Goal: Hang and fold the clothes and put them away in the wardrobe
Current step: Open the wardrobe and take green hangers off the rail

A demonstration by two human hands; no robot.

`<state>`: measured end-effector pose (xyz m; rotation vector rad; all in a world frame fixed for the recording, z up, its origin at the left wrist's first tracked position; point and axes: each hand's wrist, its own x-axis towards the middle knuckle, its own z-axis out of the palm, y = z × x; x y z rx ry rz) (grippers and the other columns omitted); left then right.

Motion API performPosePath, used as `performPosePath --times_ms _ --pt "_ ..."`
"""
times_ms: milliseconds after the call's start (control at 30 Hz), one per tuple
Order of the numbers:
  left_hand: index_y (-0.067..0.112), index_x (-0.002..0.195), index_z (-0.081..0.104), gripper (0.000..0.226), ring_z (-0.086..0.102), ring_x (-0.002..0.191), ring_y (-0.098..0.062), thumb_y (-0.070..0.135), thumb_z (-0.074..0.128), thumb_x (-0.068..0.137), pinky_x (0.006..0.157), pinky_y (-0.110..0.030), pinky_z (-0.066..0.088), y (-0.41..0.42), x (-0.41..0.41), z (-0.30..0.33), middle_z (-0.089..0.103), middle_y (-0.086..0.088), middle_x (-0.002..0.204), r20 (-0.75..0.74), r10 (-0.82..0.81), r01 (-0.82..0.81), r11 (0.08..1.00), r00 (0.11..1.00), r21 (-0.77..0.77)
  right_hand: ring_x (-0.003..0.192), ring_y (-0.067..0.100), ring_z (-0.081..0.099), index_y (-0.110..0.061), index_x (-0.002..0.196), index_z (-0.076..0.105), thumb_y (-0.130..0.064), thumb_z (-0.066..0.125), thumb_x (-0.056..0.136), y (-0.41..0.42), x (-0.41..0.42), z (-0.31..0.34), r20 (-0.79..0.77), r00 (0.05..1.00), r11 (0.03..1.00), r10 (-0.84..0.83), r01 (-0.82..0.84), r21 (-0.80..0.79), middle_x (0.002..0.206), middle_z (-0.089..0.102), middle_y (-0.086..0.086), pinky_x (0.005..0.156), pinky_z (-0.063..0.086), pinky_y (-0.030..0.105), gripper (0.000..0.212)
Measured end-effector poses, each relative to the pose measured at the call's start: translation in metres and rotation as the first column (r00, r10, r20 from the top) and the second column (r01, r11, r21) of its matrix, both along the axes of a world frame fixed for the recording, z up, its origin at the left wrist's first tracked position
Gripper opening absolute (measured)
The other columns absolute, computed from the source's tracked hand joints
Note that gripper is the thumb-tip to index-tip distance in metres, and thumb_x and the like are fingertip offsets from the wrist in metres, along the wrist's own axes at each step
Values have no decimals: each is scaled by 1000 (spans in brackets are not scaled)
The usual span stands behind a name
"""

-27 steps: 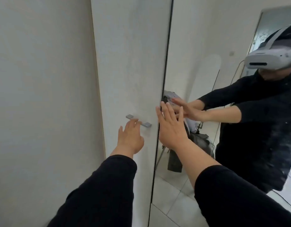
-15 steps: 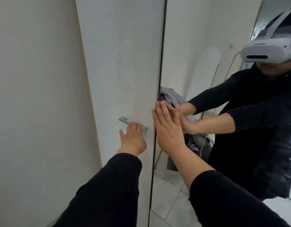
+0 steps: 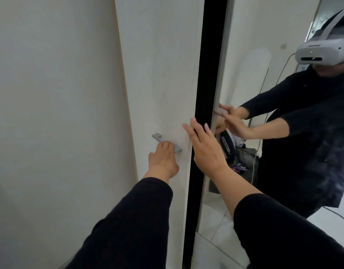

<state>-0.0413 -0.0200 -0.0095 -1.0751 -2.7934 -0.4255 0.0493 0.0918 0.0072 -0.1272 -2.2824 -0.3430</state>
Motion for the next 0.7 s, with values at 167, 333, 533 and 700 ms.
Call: performPosePath --times_ms 167,333,533,700 --pt "12 124 46 43 48 112 -21 4 48 81 87 -35 48 -56 -4 -1 46 0 127 11 31 -32 994 999 103 50 16 46 -17 125 31 14 63 74 -59 -14 29 -105 959 920 264 -283 -270 106 53 17 46 43 19 67" --pt "13 122 49 40 56 101 -25 3 47 83 85 -33 47 -125 -18 -3 49 0 124 6 111 -111 985 994 135 60 21 63 -24 137 24 -18 48 96 -123 -45 31 -159 930 760 331 -362 -539 106 64 5 63 58 41 48" --pt "14 117 54 34 57 106 -26 13 52 83 93 -35 45 -207 -27 12 60 -4 116 261 246 -317 906 933 281 105 24 63 -33 149 18 -5 38 98 -201 -77 29 -66 860 690 505 -449 -568 135 55 0 91 51 36 62" --pt "8 97 62 21 57 90 -22 3 49 81 72 -28 43 -255 -41 33 64 -8 97 526 177 -483 700 831 527 139 13 34 -21 149 28 14 36 83 -248 -115 32 13 805 667 593 -482 -568 155 28 -6 110 34 27 75"
